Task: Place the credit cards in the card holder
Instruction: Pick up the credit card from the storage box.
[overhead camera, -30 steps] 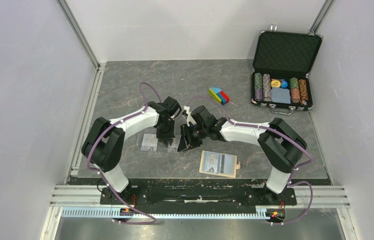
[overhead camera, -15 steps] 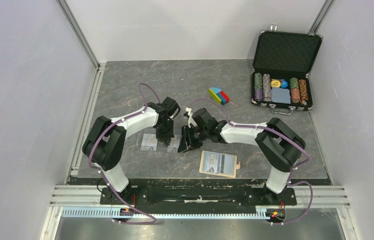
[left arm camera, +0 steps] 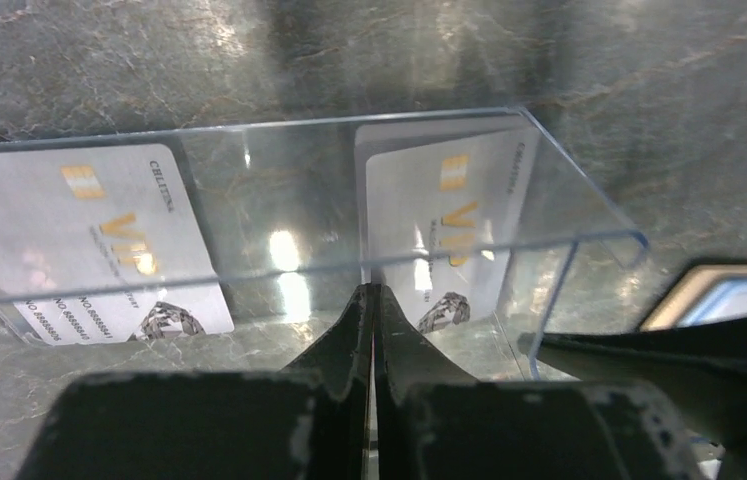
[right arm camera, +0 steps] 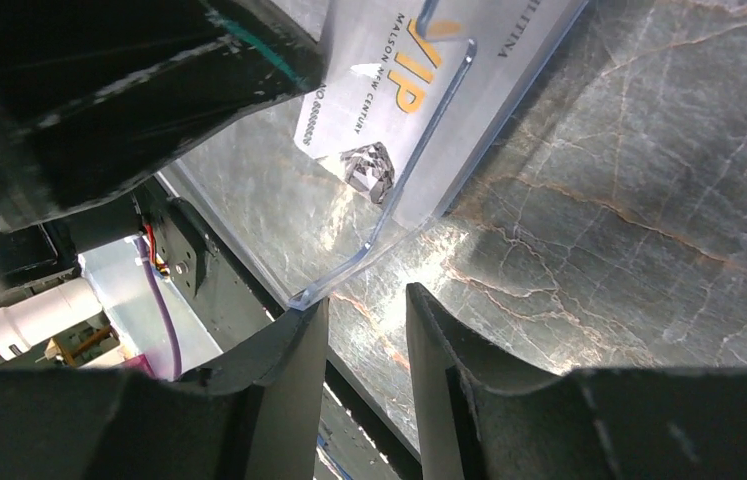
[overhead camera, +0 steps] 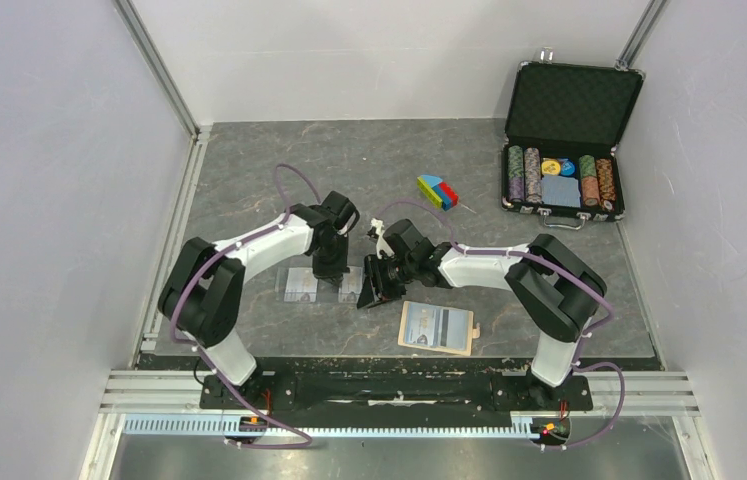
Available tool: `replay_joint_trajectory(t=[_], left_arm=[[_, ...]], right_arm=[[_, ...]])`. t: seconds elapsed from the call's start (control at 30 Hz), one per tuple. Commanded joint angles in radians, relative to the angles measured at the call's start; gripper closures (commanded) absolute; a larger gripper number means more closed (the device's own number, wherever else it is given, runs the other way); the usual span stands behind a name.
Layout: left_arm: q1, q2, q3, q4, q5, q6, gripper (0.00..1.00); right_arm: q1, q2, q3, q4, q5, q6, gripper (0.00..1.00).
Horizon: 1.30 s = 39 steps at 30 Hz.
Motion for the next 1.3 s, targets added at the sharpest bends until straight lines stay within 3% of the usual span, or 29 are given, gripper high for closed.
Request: replay_joint_trajectory(t=[0.0, 0.23, 0.47, 0.7, 0.87, 1.0, 1.27], left_arm=[[-0.018, -0.081, 0.014, 0.033, 0.061, -0.023, 0.98], [-0.023, -0.104, 0.018, 0.043, 0.102, -0.029, 0.97], [-0.023, -0.141, -0.007, 0.123, 0.202, -0.050, 0.91], [-0.023, -0.087, -0.029, 0.128, 0.190, -0.053, 0.87], [-0.025, -0.047, -0.043, 0.122, 0.161, -0.053, 0.88], [-0.025, -0.058, -0.040, 0.114, 0.144, -0.049, 0.98], [-0.024, -0.263, 0.018, -0.001, 0.036, 0.002, 0.98]], right_arm=[[-0.001, 0.007, 0.003, 0.029, 0.006, -0.001, 0.64], [-0.002, 0.001, -0.001, 0.019, 0.010, -0.007, 0.64], [-0.002, -0.008, -0.006, 0.015, 0.017, -0.013, 0.64], [-0.002, -0.015, -0.010, 0.016, 0.023, -0.017, 0.64], [-0.001, -0.029, -0.013, -0.021, 0.034, -0.030, 0.64], [-0.003, -0.048, -0.009, -0.037, 0.041, -0.037, 0.63], [-0.012, -0.166, 0.012, -0.105, 0.093, -0.064, 0.60]])
